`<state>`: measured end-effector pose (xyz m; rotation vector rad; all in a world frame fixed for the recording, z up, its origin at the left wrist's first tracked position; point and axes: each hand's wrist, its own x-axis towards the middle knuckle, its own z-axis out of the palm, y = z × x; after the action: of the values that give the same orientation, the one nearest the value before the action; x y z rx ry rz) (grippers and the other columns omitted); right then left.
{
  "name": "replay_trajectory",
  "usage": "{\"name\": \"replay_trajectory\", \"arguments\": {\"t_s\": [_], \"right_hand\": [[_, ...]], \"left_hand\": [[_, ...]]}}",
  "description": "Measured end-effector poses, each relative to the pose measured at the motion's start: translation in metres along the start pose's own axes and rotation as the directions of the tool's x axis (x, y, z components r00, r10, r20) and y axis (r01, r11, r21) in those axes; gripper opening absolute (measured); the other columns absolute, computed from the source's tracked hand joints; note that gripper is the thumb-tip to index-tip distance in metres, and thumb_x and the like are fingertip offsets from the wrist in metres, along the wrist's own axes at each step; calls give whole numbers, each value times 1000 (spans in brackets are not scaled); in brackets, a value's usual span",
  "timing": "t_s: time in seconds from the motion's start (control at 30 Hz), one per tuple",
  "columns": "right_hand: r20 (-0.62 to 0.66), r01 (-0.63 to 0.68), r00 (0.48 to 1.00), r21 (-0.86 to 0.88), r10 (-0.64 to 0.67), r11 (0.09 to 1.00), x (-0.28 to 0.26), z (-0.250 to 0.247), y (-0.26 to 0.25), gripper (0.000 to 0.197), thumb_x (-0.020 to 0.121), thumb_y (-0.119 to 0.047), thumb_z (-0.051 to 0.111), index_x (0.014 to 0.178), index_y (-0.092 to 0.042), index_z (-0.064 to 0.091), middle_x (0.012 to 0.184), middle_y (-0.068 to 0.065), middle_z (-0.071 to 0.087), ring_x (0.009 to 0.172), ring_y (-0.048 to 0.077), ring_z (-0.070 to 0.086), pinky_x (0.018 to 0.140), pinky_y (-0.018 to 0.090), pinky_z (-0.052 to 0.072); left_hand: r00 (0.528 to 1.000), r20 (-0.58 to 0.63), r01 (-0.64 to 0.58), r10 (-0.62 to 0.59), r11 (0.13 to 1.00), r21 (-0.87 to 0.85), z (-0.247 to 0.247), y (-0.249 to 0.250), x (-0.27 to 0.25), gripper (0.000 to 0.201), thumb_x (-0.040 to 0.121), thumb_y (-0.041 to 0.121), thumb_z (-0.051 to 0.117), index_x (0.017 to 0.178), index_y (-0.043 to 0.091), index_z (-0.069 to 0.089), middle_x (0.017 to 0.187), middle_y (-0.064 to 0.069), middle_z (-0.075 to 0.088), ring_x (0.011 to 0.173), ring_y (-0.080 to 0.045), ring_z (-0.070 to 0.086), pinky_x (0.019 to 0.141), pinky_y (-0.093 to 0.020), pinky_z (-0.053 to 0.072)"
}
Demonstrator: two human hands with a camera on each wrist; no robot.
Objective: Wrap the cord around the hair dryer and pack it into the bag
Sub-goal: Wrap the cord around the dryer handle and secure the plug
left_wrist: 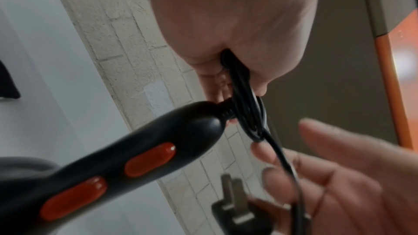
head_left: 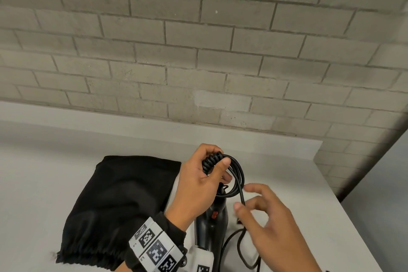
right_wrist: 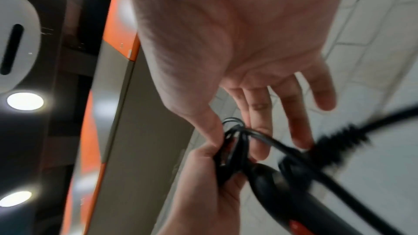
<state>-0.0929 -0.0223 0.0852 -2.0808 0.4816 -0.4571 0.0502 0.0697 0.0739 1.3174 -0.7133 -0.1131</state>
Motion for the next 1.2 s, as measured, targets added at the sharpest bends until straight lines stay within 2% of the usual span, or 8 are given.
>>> {"name": "replay_trajectory", "arguments": {"t_s": [0.1,0.2,0.33,0.53,0.8,0.9,1.03,1.2], "right_hand": [[63,59,997,-273,-43,960,7,0,-11,16,88,-47,61,92,-43,47,77,-12,66,70,-1,58,64,15,41],[-73,171,970,-463,-230,870,11,-3,-11,11,93,-38,57,82,-35,55,65,-9,58,66,4,52,59,14,39],[-219,373,831,-462,-511,804,15,-10,-20,10,96,-30,56,94,-28,66,74,-15,48,59,2,45,59,12,38],[-162,567,699,-468,-696,678,40,-33,-40,13,91,-26,63,98,-19,71,80,-10,57,57,-8,38,56,14,40],[-147,557,809,-114,-569,823,68,-32,-53,6,90,-25,67,87,-24,72,75,-9,65,55,7,48,54,11,36],[-202,450,879,48,-433,892,72,-21,-44,8,90,-24,67,84,-26,72,77,-6,69,51,12,49,50,24,43],[-217,283,948,250,-231,926,72,-2,-31,10,89,-22,68,82,-23,75,75,-5,71,70,19,64,69,35,55],[-12,-49,998,592,69,804,66,11,-15,13,86,-19,68,95,-17,77,95,12,75,91,26,71,91,42,55]], "left_hand": [[1000,-27,-11,12,999,39,-1,0,0,23,87,32,67,101,16,60,78,-4,70,66,-25,71,72,-48,61],[999,-47,-6,10,997,72,-4,0,0,20,88,33,66,100,18,60,76,-3,70,65,-24,72,73,-51,60],[999,-4,-48,49,987,156,-7,1,-1,16,90,35,64,100,23,60,70,-3,71,62,-20,72,69,-51,59],[982,132,-156,132,970,185,-8,8,-3,18,90,30,70,100,18,62,77,-3,68,59,-18,71,60,-41,60],[961,147,-261,236,947,186,-3,2,-6,32,80,48,77,94,23,63,74,-3,64,61,-26,67,58,-48,55],[948,158,-301,275,938,174,-2,2,-7,30,85,50,70,94,22,62,73,-2,62,58,-20,68,56,-39,57],[939,148,-333,311,928,166,-1,0,-9,23,90,48,62,94,26,61,69,-3,62,55,-14,67,55,-24,53],[947,84,-321,311,936,147,-2,-5,-11,24,94,47,58,98,23,64,69,7,62,55,-17,65,53,-37,56]]}}
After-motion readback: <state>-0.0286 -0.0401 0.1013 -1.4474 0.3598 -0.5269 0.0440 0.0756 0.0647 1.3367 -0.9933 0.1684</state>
